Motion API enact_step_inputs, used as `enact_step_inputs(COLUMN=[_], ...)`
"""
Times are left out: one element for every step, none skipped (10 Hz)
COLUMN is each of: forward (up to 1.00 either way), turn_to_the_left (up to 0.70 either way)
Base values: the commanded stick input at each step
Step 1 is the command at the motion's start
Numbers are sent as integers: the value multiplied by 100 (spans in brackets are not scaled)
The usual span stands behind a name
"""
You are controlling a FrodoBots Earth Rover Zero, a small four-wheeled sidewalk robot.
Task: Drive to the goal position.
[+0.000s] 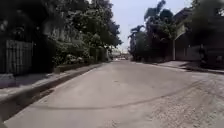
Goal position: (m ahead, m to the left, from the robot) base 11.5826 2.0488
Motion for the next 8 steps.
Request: enact_step_inputs(forward=[100, 100, 100, 100, 100, 100, 100, 100], turn_to_the_left=[2, 2, 2, 2, 2, 2, 2, 2])
